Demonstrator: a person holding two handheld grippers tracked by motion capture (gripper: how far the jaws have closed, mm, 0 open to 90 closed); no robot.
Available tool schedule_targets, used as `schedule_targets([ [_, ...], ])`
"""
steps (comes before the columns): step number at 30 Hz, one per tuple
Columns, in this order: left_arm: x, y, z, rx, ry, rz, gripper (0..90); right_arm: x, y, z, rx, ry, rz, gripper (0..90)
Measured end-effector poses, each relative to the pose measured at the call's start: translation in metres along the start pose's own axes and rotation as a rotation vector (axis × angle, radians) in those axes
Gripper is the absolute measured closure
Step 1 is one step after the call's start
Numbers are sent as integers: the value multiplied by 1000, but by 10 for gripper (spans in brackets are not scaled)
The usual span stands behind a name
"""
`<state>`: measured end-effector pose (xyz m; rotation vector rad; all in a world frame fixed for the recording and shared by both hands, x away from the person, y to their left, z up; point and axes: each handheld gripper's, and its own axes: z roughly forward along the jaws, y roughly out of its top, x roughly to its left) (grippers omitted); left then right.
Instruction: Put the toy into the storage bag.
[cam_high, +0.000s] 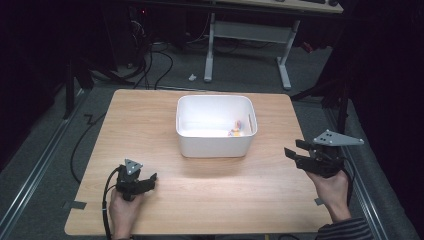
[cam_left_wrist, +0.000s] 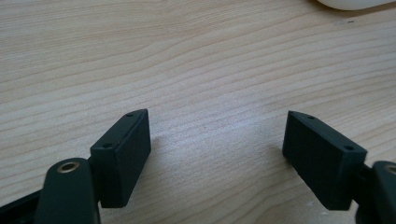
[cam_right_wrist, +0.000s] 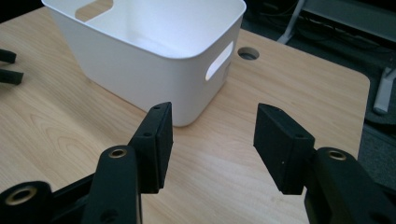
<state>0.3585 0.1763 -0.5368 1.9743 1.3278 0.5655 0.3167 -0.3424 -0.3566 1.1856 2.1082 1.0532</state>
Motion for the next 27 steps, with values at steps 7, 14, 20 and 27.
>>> schedule_targets([
  [7,0,0,0,0,0,0,238,0,-14,0,4,7,27,477],
  [14,0,0,0,0,0,0,237,3,-24,10,9,30,42,476],
  [20,0,0,0,0,0,0,237,8,-31,21,25,43,54,474],
  [27,0,0,0,0,0,0,237,13,-39,37,43,70,70,473],
])
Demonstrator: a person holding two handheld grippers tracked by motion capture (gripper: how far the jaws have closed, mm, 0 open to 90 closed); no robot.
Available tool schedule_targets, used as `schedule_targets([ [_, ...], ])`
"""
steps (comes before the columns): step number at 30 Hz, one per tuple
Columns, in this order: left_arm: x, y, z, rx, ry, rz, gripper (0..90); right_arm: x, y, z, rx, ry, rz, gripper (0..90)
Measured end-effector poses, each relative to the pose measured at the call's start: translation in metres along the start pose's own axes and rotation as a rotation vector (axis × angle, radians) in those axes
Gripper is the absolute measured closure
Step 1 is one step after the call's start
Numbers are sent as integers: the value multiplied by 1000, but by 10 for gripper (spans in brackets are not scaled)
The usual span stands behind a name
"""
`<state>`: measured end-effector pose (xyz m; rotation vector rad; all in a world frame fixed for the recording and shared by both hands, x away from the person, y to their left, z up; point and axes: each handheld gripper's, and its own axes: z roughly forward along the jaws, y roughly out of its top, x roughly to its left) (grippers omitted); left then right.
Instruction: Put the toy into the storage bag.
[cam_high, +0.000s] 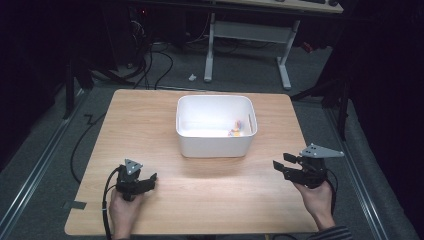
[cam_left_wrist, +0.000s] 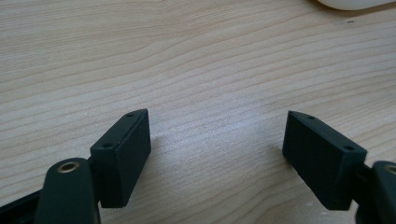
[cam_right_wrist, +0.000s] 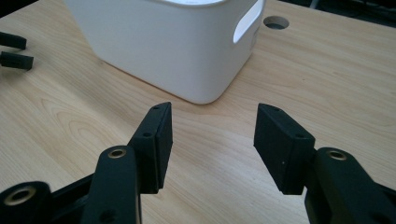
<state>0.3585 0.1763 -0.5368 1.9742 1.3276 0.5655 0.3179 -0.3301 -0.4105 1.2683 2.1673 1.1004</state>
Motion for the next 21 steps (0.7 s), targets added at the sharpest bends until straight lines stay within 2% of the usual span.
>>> schedule_targets([
  [21,0,0,0,0,0,0,237,1,-16,29,46,14,32,465],
])
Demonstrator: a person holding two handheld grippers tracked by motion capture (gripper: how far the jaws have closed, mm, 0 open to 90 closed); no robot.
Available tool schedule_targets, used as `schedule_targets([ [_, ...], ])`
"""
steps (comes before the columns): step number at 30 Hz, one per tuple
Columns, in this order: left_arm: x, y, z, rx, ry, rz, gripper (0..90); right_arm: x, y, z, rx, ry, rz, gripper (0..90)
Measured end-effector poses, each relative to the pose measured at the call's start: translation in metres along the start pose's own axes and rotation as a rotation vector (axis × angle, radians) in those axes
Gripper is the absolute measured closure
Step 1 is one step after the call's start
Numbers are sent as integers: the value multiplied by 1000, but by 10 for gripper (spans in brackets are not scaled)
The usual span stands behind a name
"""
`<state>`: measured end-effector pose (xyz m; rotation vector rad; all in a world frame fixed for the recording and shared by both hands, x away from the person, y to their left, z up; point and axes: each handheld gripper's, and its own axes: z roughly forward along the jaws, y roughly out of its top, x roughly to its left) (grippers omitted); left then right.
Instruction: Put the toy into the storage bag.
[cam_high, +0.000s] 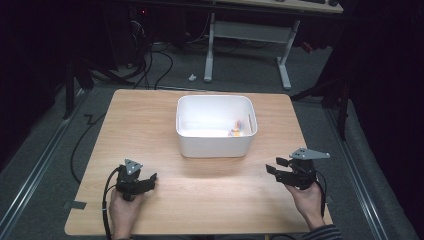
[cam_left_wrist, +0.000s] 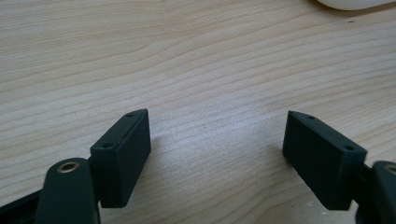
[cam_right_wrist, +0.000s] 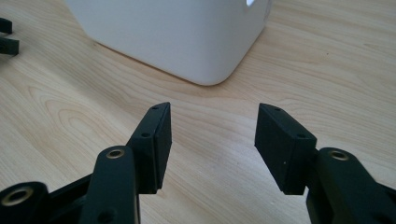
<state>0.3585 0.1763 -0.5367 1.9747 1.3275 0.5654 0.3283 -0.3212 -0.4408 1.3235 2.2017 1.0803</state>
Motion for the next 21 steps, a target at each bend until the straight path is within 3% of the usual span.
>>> schedule_targets([
  [21,0,0,0,0,0,-1,237,-1,-20,40,69,-25,23,455],
])
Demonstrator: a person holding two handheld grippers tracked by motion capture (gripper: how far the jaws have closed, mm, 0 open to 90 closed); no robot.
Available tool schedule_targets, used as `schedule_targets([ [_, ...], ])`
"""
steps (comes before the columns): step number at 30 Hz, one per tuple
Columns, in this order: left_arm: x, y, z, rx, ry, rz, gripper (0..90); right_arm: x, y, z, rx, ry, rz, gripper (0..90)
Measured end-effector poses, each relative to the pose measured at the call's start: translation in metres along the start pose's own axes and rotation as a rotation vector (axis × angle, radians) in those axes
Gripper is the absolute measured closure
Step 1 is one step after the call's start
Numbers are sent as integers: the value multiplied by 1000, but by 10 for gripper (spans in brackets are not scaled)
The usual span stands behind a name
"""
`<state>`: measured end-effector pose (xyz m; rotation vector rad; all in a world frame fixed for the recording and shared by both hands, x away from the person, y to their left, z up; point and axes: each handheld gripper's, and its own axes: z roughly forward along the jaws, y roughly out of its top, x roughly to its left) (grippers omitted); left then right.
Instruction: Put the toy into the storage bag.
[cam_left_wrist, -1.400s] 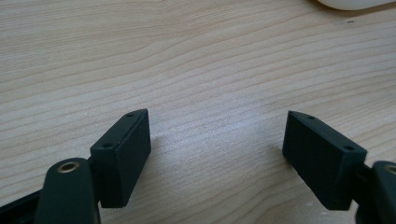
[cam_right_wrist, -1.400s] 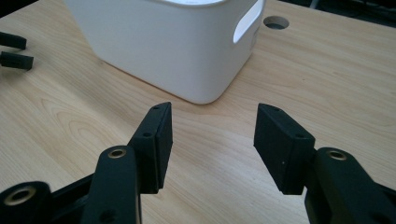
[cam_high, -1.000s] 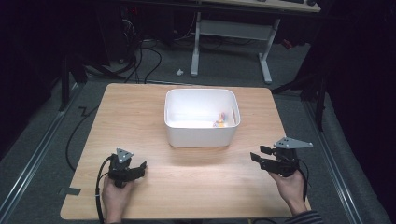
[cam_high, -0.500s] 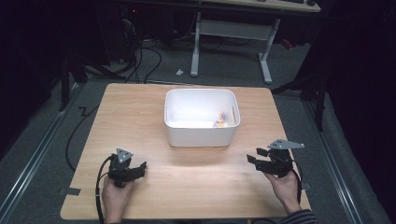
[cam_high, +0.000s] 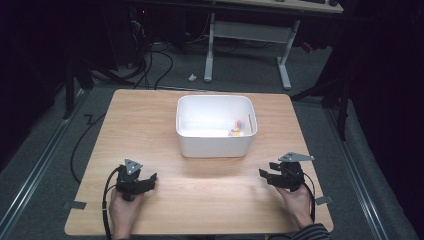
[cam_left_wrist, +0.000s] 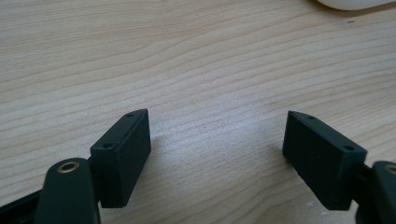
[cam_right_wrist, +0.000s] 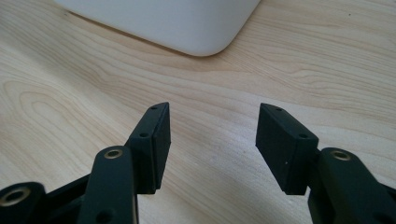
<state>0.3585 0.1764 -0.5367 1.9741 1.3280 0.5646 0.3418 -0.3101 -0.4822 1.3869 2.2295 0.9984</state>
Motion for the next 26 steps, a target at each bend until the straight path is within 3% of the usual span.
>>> schedule_targets([
  [9,0,0,0,0,0,1,237,0,-6,17,26,-44,-21,440],
  [15,0,0,0,0,0,0,237,1,-11,29,19,-105,-41,375],
  [17,0,0,0,2,-2,0,237,0,-14,36,41,-118,-53,345],
  [18,0,0,0,2,-2,-1,237,-1,-21,43,25,-99,-44,281],
  [19,0,0,0,1,-2,-1,237,-2,-24,45,-10,-99,-42,279],
  [26,0,0,0,1,-3,-1,237,-2,-25,44,-9,-103,-40,274],
])
